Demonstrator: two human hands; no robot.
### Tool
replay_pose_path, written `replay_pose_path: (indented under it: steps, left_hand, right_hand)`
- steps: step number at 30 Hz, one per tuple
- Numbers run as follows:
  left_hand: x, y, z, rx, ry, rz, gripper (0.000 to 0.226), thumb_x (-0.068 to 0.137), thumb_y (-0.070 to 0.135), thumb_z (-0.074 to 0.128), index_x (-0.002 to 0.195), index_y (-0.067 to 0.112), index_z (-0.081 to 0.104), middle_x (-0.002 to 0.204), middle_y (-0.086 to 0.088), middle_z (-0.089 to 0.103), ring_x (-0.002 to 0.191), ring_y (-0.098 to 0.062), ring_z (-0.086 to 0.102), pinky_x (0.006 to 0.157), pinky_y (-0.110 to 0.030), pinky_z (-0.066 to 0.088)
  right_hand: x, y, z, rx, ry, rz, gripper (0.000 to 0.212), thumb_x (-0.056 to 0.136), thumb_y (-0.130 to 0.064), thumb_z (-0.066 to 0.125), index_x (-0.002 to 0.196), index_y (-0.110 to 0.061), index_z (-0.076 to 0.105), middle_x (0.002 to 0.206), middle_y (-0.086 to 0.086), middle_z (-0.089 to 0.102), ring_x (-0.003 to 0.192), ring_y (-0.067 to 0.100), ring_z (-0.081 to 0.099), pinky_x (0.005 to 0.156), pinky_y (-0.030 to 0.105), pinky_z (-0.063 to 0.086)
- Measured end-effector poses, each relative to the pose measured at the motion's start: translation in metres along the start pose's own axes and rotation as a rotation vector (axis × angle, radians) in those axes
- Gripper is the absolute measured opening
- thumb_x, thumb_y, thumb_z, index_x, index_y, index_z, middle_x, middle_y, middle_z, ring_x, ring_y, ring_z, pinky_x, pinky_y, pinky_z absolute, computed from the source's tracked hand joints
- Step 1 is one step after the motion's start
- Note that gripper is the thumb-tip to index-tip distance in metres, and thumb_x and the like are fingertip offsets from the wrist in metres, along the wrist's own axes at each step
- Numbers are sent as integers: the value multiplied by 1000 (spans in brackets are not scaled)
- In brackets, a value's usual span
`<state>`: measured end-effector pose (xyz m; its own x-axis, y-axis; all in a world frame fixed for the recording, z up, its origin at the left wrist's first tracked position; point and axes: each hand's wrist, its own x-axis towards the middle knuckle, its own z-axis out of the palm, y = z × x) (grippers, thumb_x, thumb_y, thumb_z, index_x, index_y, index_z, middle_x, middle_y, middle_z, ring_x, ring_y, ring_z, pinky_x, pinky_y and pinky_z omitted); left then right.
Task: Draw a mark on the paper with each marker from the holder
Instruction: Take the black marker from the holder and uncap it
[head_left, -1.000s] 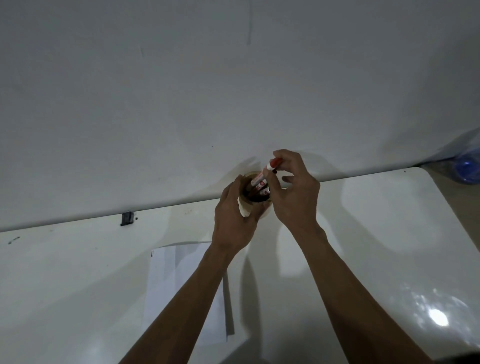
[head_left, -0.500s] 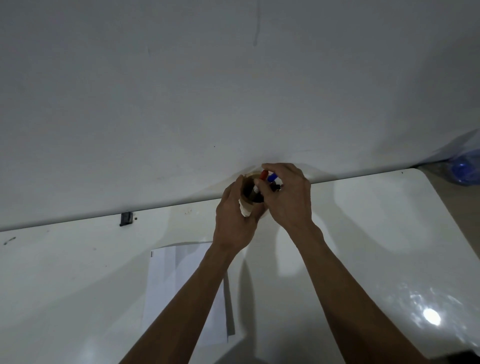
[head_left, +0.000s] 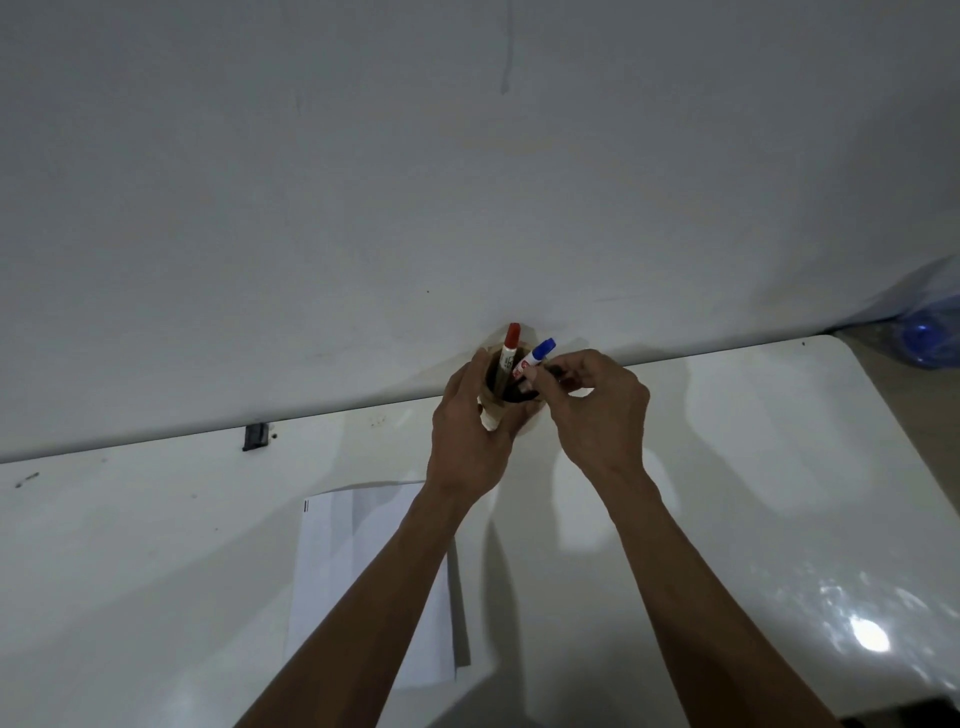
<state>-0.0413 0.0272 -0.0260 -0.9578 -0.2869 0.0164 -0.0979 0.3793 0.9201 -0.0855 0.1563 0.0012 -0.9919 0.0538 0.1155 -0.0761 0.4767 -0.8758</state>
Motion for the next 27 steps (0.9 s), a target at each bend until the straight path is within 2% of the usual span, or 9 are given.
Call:
replay_pose_path:
  steps: [3, 6, 11, 13, 15, 17, 19, 22, 27]
  left_hand:
    - [-1, 3, -1, 9, -12, -23, 56, 84, 38, 74, 134, 41, 49, 113, 46, 53, 109, 18, 52, 99, -35, 54]
    - [-1, 4, -2, 22, -25, -24, 54, 85, 37, 74, 135, 33, 51, 114, 37, 55, 109, 7, 57, 98, -42, 57]
    - [-1, 7, -4, 58, -40, -26, 57, 88, 30, 76, 139, 29, 50, 122, 25, 55, 110, 0, 56, 98, -43, 56]
    - [-2, 9, -6, 73, -48, -58, 58, 86, 34, 77, 136, 33, 49, 126, 25, 56, 111, 5, 55, 98, -41, 54]
    - [-7, 7, -10, 96, -44, -126, 79, 82, 43, 80, 148, 30, 38, 147, 13, 51, 132, -6, 50, 105, -45, 50]
    - [-18, 3, -17, 142, -13, -186, 96, 80, 44, 81, 156, 26, 26, 160, 3, 39, 143, -18, 42, 111, -51, 46]
    - [-34, 2, -28, 156, 36, -219, 92, 81, 40, 81, 155, 24, 29, 159, 0, 40, 140, -16, 45, 110, -48, 48]
    - [-62, 3, -47, 112, 89, -295, 78, 85, 36, 78, 151, 22, 40, 153, 0, 47, 125, -5, 48, 96, -31, 51]
    - [-100, 7, -80, 140, 106, -359, 50, 88, 37, 74, 134, 30, 58, 131, 12, 58, 116, -10, 62, 70, 0, 44]
  right_hand:
    - [0, -8, -10, 49, 30, -15, 16, 85, -23, 83, 83, -11, 72, 73, -13, 69, 72, -11, 65, 69, 1, 44]
    - [0, -20, -25, 108, 72, -22, 17, 88, -25, 79, 87, -11, 70, 75, -15, 69, 73, -10, 67, 66, 4, 47]
    - [-4, -39, -53, 273, 204, 45, 16, 90, -37, 76, 90, -22, 69, 80, -8, 76, 79, 14, 76, 74, 47, 62]
    - [-6, -46, -68, 427, 259, 129, 14, 90, -35, 76, 87, -24, 69, 78, -7, 77, 78, 16, 77, 70, 43, 62]
    - [-11, -51, -81, 624, 272, 262, 13, 91, -29, 76, 85, -20, 67, 74, -6, 77, 75, 16, 77, 62, 33, 58]
    - [-18, -51, -87, 852, 208, 400, 13, 92, -19, 75, 83, -15, 66, 73, -2, 76, 73, 20, 77, 62, 27, 57]
    - [-28, -49, -84, 1063, 111, 526, 13, 92, -5, 71, 81, -8, 64, 73, 4, 75, 72, 23, 76, 69, 26, 61]
    - [-47, -44, -69, 1251, -93, 670, 9, 84, 6, 68, 88, -2, 66, 79, 9, 75, 77, 23, 76, 76, 26, 63]
    - [-84, -41, -33, 1235, -479, 809, 37, 71, 9, 67, 107, 3, 72, 97, 16, 76, 87, 22, 75, 80, 24, 62]
